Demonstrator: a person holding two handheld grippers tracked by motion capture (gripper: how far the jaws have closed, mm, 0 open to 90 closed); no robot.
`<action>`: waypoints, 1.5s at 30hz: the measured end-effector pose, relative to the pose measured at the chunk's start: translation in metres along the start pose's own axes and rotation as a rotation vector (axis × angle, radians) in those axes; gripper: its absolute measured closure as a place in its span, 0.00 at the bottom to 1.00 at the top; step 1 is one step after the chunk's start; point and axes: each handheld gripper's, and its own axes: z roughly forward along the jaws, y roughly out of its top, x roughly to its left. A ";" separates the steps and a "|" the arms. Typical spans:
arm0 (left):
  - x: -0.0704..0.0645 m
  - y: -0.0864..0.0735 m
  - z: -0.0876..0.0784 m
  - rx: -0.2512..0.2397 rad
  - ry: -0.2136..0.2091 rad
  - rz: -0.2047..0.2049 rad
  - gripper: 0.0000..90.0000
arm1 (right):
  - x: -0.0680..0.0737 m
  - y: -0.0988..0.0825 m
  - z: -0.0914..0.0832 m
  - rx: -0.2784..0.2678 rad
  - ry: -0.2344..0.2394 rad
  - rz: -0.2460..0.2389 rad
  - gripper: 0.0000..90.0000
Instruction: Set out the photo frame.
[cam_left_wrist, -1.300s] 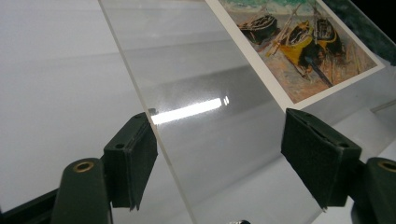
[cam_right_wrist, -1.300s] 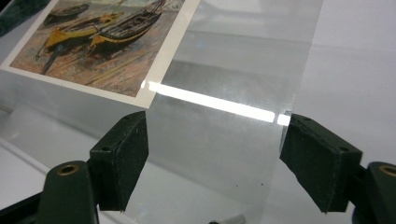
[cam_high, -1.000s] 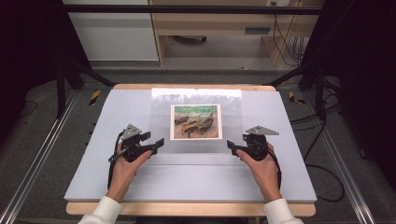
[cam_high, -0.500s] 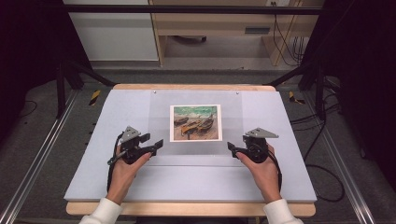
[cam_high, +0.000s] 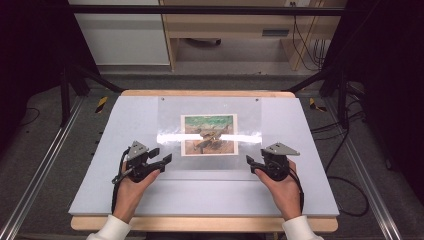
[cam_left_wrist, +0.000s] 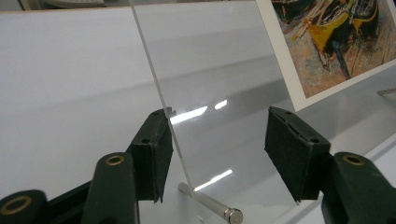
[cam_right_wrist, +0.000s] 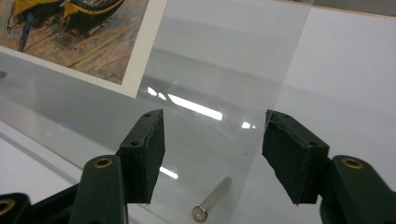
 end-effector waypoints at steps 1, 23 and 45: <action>-0.001 0.000 0.000 0.002 0.004 -0.001 0.46 | 0.000 0.000 -0.001 0.001 -0.001 -0.001 0.46; -0.006 -0.005 -0.011 0.027 0.022 0.046 0.54 | 0.003 -0.009 -0.012 -0.010 -0.022 -0.011 0.59; -0.008 -0.011 -0.017 0.038 0.029 0.090 0.59 | 0.004 -0.016 -0.020 -0.009 -0.025 -0.025 0.67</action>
